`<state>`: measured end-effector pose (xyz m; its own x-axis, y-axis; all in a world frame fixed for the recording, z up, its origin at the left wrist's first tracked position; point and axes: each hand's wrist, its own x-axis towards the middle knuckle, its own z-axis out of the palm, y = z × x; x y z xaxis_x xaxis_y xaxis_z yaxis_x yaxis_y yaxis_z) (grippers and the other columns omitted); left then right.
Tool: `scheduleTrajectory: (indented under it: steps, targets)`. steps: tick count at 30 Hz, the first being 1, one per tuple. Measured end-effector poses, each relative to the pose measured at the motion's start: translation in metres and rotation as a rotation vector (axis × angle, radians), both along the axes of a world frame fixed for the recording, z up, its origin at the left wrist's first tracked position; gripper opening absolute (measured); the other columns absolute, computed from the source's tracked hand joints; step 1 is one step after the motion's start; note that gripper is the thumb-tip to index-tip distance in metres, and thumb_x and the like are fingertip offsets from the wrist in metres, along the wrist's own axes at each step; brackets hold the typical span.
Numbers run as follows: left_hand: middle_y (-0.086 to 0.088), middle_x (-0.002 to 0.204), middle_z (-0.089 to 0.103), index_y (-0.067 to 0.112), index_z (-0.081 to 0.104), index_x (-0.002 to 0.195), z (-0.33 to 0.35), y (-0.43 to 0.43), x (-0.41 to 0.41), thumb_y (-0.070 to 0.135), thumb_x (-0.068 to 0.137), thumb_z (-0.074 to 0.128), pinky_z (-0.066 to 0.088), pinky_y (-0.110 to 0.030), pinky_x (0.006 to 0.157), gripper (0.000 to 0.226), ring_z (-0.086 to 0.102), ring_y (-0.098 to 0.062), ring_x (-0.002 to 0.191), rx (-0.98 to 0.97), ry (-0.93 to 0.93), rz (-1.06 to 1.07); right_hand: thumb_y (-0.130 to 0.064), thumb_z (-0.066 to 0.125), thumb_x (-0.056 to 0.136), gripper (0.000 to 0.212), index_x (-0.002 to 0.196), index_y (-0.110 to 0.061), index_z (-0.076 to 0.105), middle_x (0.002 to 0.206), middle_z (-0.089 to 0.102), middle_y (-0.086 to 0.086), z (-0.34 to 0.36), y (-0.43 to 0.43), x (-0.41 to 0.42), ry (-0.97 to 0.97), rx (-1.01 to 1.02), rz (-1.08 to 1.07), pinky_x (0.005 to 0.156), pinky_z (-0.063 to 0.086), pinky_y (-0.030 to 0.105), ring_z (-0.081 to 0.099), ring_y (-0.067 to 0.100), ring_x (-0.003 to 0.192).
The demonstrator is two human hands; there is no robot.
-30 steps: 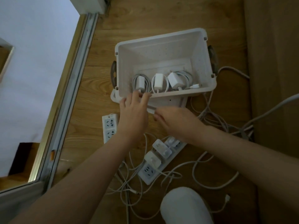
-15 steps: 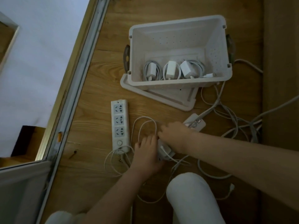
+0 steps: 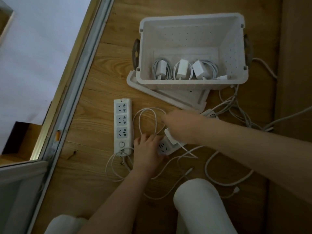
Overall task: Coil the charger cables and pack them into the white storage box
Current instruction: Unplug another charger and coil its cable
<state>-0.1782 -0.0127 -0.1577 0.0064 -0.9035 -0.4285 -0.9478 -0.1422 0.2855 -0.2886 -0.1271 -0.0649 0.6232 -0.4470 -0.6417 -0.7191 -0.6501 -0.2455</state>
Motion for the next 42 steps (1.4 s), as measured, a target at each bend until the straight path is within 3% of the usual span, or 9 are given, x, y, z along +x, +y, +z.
scheduleTrajectory:
  steps: [4, 7, 10, 14, 21, 27, 33, 38, 42]
  targets:
    - [0.008, 0.120, 0.058, 0.029, 0.053, 0.125, -0.001, 0.003, 0.006, 0.058, 0.078, 0.053, 0.027, -0.036, 0.097, 0.055, 0.042, -0.022, 0.116, -0.026, 0.005, 0.025, -0.025, 0.040, 0.097, 0.033, 0.124, -0.008, 0.048, 0.121, 0.050, 0.010, -0.022, 0.036, 0.029, 0.364, -0.198, 0.456, 0.087, 0.042, 0.033, 0.048, 0.026, 0.112]
    - [0.009, 0.120, 0.058, 0.032, 0.049, 0.130, -0.002, 0.004, 0.008, 0.059, 0.079, 0.053, 0.026, -0.036, 0.096, 0.058, 0.043, -0.023, 0.116, -0.025, 0.005, 0.040, -0.019, 0.041, 0.096, 0.018, 0.104, -0.008, 0.053, 0.087, 0.046, 0.014, -0.039, 0.042, 0.034, 0.543, -0.395, 0.622, 0.057, 0.037, 0.031, 0.046, 0.028, 0.080]
    - [0.009, 0.122, 0.058, 0.033, 0.049, 0.130, -0.004, 0.005, 0.008, 0.059, 0.079, 0.054, 0.027, -0.038, 0.098, 0.057, 0.043, -0.023, 0.116, -0.027, -0.010, 0.021, -0.014, 0.041, 0.094, 0.015, 0.090, -0.007, 0.052, 0.076, 0.041, 0.010, -0.041, 0.034, 0.034, 0.489, -0.395, 0.689, 0.050, 0.035, 0.027, 0.050, 0.023, 0.076]
    - [0.006, 0.127, 0.055, 0.031, 0.048, 0.132, -0.005, 0.007, 0.008, 0.058, 0.081, 0.052, 0.027, -0.041, 0.100, 0.058, 0.042, -0.025, 0.118, -0.010, -0.043, -0.032, -0.011, 0.042, 0.095, 0.025, 0.115, -0.004, 0.054, 0.110, 0.054, 0.011, -0.043, 0.034, 0.037, 0.453, -0.313, 0.618, 0.049, 0.036, 0.027, 0.057, 0.026, 0.104]
    - [0.005, 0.126, 0.054, 0.034, 0.049, 0.129, -0.003, 0.001, 0.007, 0.061, 0.081, 0.051, 0.021, -0.046, 0.104, 0.055, 0.041, -0.025, 0.119, 0.033, -0.106, -0.074, -0.013, 0.044, 0.095, 0.020, 0.108, -0.011, 0.059, 0.112, 0.061, 0.004, -0.045, 0.027, 0.034, 0.357, -0.223, 0.618, 0.074, 0.048, 0.028, 0.060, 0.022, 0.101]
    - [0.002, 0.127, 0.054, 0.032, 0.047, 0.131, 0.001, -0.003, 0.007, 0.059, 0.083, 0.050, 0.013, -0.054, 0.111, 0.056, 0.039, -0.026, 0.124, 0.068, -0.129, -0.101, -0.014, 0.049, 0.093, 0.015, 0.104, -0.013, 0.059, 0.108, 0.062, 0.002, -0.019, 0.023, 0.027, 0.243, -0.291, 0.622, 0.065, 0.037, 0.025, 0.060, 0.018, 0.099]
    - [-0.001, 0.132, 0.050, 0.032, 0.037, 0.140, 0.015, -0.005, -0.001, 0.057, 0.084, 0.051, 0.009, -0.054, 0.112, 0.063, 0.034, -0.028, 0.129, 0.151, -0.123, -0.082, -0.014, 0.054, 0.090, 0.024, 0.114, -0.012, 0.053, 0.116, 0.056, 0.005, 0.013, 0.011, 0.004, 0.168, -0.336, 0.402, 0.069, 0.042, 0.029, 0.057, 0.021, 0.101]
    - [-0.001, 0.131, 0.051, 0.031, 0.045, 0.134, 0.031, -0.018, 0.002, 0.042, 0.091, 0.049, 0.004, -0.059, 0.112, 0.045, 0.028, -0.028, 0.133, 0.285, -0.062, -0.027, -0.044, 0.057, 0.087, 0.052, 0.124, -0.011, 0.040, 0.121, 0.052, 0.008, 0.027, 0.008, -0.015, -0.016, -0.187, -0.241, 0.080, 0.045, 0.036, 0.055, 0.027, 0.107]
    - [-0.001, 0.115, 0.062, 0.033, 0.063, 0.104, 0.054, -0.034, 0.014, 0.043, 0.092, 0.041, 0.020, -0.058, 0.109, 0.028, 0.043, -0.026, 0.122, 0.250, 0.267, 0.269, -0.053, 0.067, 0.076, 0.076, 0.130, -0.008, 0.038, 0.122, 0.053, 0.009, 0.034, 0.001, -0.020, -0.088, 0.075, -0.659, 0.088, 0.051, 0.040, 0.054, 0.026, 0.109]
